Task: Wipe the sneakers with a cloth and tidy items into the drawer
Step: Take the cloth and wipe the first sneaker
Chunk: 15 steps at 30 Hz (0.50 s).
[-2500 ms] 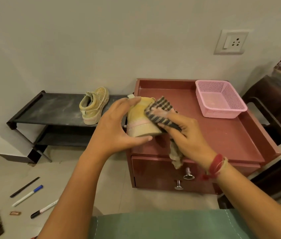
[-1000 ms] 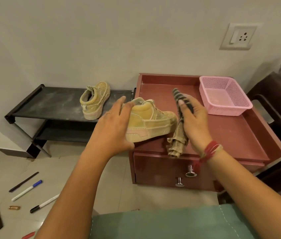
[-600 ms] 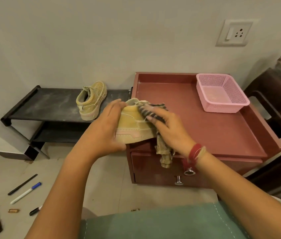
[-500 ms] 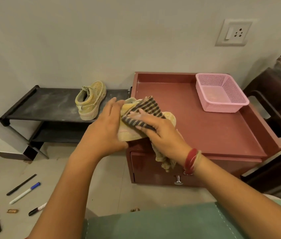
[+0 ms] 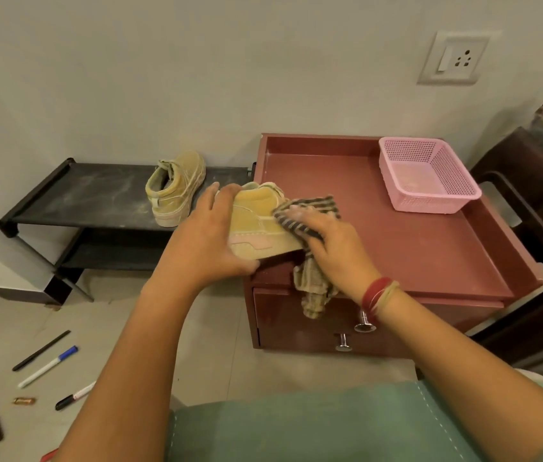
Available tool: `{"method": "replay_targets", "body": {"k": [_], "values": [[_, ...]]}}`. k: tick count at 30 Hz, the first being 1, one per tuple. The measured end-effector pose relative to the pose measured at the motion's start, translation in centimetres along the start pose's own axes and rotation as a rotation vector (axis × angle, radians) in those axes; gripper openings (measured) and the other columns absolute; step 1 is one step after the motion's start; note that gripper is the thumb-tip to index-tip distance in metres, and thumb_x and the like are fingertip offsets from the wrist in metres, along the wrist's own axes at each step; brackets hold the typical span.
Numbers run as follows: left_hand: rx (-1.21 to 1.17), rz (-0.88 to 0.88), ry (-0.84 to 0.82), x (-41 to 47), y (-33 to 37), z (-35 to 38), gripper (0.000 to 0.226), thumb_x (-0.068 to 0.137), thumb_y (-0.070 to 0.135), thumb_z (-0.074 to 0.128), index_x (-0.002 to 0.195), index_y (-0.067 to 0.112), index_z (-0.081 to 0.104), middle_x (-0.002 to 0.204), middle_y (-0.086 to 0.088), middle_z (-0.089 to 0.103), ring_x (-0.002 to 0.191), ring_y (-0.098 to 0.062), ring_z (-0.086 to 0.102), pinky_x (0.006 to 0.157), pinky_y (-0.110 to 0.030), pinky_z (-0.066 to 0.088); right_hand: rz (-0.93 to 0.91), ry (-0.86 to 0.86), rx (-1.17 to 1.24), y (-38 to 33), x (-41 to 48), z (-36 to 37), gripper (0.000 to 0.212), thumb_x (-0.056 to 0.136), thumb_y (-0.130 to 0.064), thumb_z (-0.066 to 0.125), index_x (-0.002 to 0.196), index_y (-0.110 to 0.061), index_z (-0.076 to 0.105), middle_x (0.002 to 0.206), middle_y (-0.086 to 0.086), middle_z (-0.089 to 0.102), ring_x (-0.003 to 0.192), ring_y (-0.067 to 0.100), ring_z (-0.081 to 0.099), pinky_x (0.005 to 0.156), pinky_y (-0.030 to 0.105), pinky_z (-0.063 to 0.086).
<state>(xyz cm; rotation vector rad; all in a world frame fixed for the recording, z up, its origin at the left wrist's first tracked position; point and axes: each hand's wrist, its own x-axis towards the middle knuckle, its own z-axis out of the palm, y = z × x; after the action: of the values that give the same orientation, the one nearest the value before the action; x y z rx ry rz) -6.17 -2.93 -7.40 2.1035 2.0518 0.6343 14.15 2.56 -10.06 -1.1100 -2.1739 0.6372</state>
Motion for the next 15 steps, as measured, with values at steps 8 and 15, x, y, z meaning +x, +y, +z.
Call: {"method": "replay_targets", "body": {"k": [8,15], "values": [[-0.017,0.018,0.009,-0.2,0.3,-0.5,0.107,0.053,0.041,0.085,0.142,0.023,0.030,0.148,-0.001,0.033,0.135,-0.019,0.035,0.095,-0.039,0.044,-0.053,-0.079,-0.080,0.4,-0.6,-0.3,0.038,0.094,-0.014,0.047,0.128,-0.029,0.057,0.135,-0.007,0.054,0.130,0.014,0.043,0.113,0.034,0.027],[0.024,0.011,0.021,-0.3,0.6,-0.3,0.106,0.051,0.041,0.085,0.140,0.027,0.029,0.148,-0.001,0.032,0.129,-0.021,0.042,0.087,-0.038,0.048,-0.038,-0.050,0.003,-0.1,-1.4,-0.7,0.036,0.093,-0.008,0.052,0.125,-0.024,0.060,0.128,-0.005,0.060,0.120,0.013,0.053,0.110,0.035,0.033]]}}
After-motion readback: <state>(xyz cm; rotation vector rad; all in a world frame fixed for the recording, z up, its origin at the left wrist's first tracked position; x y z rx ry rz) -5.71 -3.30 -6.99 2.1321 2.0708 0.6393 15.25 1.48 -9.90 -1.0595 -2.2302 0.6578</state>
